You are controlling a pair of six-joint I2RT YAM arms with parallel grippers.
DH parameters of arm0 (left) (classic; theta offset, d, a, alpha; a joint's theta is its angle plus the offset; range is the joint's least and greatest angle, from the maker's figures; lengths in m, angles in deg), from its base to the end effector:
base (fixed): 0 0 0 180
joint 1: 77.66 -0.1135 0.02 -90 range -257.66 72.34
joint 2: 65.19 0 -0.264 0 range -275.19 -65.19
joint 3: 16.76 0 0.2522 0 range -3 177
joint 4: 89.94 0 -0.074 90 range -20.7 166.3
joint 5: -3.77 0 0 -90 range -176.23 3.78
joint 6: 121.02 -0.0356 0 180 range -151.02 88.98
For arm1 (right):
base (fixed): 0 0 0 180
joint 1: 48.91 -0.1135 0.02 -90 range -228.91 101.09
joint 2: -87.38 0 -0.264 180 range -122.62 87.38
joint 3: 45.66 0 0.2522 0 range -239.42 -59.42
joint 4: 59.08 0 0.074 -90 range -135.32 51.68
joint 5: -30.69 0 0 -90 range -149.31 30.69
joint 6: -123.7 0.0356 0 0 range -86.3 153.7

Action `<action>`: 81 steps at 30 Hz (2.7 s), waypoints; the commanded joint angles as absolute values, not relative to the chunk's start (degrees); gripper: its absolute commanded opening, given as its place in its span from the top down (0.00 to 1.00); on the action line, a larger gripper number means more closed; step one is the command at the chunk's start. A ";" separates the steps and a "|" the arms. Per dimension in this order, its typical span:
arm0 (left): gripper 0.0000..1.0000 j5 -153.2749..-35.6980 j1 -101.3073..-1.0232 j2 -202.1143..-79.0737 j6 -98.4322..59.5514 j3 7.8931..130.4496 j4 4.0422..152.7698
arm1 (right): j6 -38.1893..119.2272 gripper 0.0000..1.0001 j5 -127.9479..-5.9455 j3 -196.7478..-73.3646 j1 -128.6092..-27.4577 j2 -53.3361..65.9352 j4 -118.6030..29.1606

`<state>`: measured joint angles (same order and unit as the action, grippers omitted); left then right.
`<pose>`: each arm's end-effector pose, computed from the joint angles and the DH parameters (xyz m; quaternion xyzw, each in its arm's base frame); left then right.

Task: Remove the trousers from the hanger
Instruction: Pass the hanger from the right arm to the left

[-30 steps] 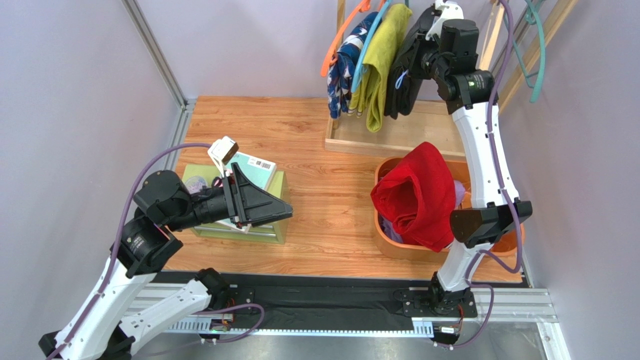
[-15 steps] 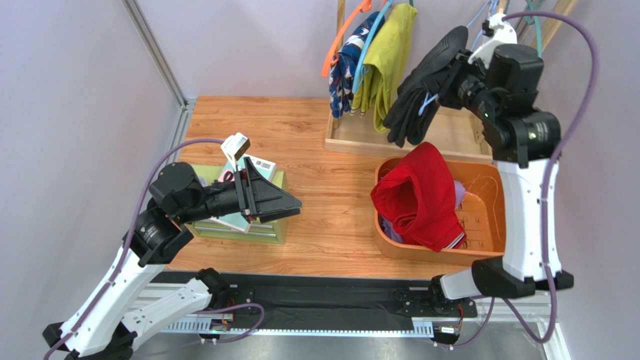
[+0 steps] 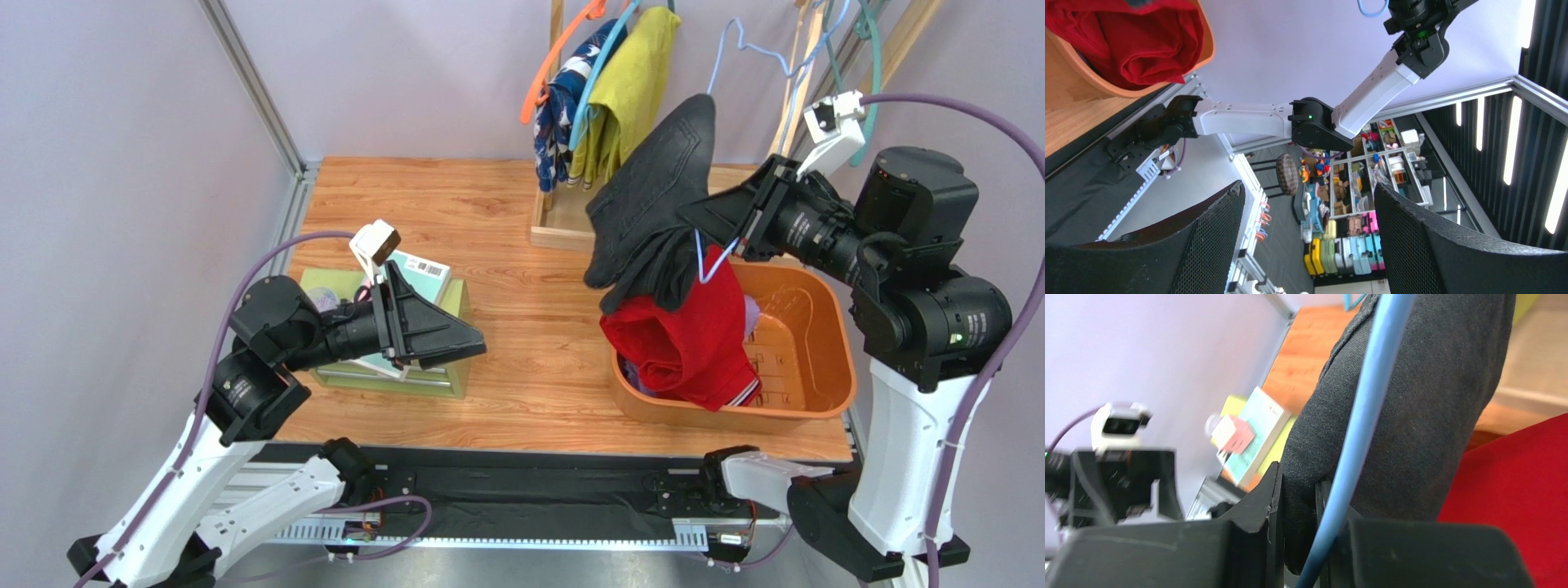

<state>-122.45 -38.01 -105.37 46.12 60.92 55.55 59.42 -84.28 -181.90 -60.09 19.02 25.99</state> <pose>0.0797 -0.0934 0.4427 0.0032 0.6921 -0.6993 0.1790 0.1140 0.0378 0.5611 -0.0278 0.7957 0.3484 0.4946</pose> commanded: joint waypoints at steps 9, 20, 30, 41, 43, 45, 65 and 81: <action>0.18 -129.82 -38.20 -113.26 51.85 73.29 66.10 | 62.09 1.00 -112.64 -177.91 -60.42 28.14 24.82; 0.18 -122.80 -38.29 -117.74 54.07 79.61 70.51 | 64.29 1.00 -113.90 -167.63 -69.26 29.02 21.39; 0.27 -115.58 -38.11 -123.28 48.96 83.66 62.95 | 66.93 1.00 -83.59 -158.74 -100.57 26.48 9.89; 0.35 -106.18 -28.45 -125.30 45.45 80.59 60.39 | 67.28 1.00 -74.95 -158.21 -109.72 24.89 6.10; 0.37 -105.56 -27.57 -126.09 45.09 81.11 60.74 | 67.37 1.00 -74.43 -157.95 -110.42 24.71 6.27; 0.38 -105.65 -26.87 -127.50 45.09 81.64 61.27 | 67.89 1.00 -73.46 -157.42 -111.30 24.63 6.10; 0.67 -106.88 -25.46 -129.79 46.68 79.27 64.88 | 69.13 1.00 -67.13 -159.00 -120.97 20.41 5.48; 1.00 -105.38 -25.63 -122.85 50.81 77.15 65.93 | 67.81 0.31 -61.24 -158.66 -122.56 24.36 8.91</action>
<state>-104.71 -25.61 -125.22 50.06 75.74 61.23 68.27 -61.98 -156.24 -122.25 19.68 13.45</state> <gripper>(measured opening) 0.029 0.633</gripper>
